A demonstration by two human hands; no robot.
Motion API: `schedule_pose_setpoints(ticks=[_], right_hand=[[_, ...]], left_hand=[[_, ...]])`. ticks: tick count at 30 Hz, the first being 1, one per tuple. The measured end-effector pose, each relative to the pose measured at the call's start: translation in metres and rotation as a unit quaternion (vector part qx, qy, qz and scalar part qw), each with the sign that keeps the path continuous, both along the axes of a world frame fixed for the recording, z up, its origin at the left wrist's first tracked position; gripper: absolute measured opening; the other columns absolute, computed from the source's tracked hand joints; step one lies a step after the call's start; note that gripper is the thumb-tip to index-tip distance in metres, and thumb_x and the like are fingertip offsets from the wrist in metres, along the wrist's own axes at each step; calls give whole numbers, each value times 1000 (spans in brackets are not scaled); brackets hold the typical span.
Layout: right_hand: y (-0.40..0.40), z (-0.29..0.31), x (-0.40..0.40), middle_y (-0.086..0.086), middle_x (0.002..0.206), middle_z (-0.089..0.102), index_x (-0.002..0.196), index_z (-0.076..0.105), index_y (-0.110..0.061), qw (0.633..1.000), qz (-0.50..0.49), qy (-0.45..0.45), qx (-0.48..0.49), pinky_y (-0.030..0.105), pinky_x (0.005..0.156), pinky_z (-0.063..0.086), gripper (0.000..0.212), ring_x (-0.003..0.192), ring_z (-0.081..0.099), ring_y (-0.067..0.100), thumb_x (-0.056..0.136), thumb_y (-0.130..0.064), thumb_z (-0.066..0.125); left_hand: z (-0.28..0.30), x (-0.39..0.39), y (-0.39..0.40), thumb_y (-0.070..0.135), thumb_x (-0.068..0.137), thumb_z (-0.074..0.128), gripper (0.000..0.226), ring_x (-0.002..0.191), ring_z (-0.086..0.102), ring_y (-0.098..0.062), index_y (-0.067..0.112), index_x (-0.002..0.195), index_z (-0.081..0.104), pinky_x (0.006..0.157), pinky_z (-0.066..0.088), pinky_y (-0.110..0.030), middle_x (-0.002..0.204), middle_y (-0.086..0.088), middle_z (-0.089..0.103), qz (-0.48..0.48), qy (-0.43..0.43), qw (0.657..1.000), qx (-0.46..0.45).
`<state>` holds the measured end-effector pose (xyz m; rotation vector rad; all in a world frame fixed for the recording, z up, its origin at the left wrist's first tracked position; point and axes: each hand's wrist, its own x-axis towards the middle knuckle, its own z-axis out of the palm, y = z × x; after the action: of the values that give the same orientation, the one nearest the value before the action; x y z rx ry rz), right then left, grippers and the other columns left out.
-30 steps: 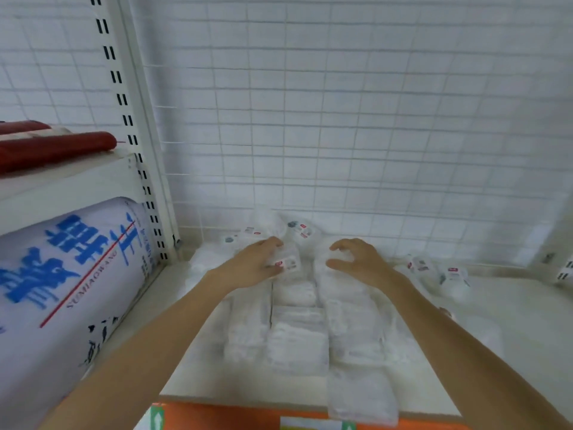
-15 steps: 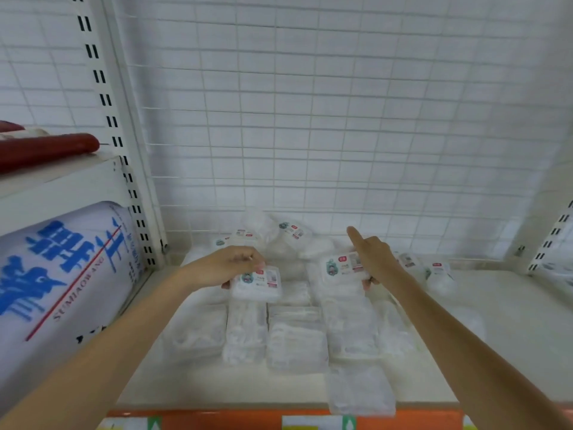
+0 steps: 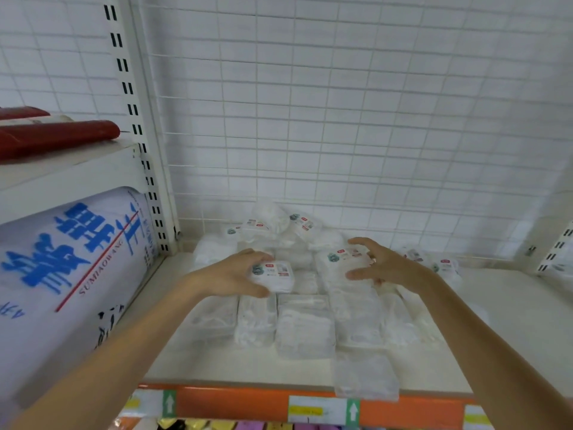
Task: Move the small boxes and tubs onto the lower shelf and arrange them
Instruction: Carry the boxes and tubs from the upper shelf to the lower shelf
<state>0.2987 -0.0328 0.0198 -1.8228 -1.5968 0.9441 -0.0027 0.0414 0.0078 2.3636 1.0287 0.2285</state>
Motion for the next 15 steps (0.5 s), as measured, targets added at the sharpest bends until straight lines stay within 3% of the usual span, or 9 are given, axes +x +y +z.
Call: schedule_pose_setpoints(ticks=[5, 9, 12, 15], right_hand=[[2, 1, -4, 3, 109, 52, 113, 41, -22, 994, -7, -103, 19, 25, 70, 46, 66, 86, 53, 13, 64, -24, 84], [-7, 0, -9, -1, 112, 48, 121, 43, -22, 992, -41, -96, 76, 28, 81, 46, 72, 99, 51, 18, 62, -22, 85], [-21, -3, -11, -3, 117, 43, 128, 43, -24, 978, -45, -170, 114, 32, 93, 38, 73, 111, 41, 17, 66, -28, 81], [-43, -4, -12, -4, 120, 40, 126, 42, -17, 960, -58, -217, 166, 26, 92, 30, 67, 112, 35, 14, 70, -22, 78]], left_hand=[[-1, -1, -1, 37, 72, 67, 73, 109, 44, -10, 21, 136, 37, 86, 32, -17, 117, 4, 42, -7, 10, 1000, 0], [-3, -1, -2, 46, 61, 60, 77, 105, 46, -9, 19, 132, 43, 87, 35, -19, 112, 5, 46, -9, -13, 999, 32], [-6, -2, -3, 45, 61, 61, 78, 108, 43, -8, 18, 132, 42, 88, 32, -19, 113, 7, 46, -8, -56, 997, 49], [-10, 0, -2, 36, 66, 71, 76, 113, 39, -11, 16, 133, 41, 94, 32, -21, 119, 4, 46, 0, -101, 990, 100]])
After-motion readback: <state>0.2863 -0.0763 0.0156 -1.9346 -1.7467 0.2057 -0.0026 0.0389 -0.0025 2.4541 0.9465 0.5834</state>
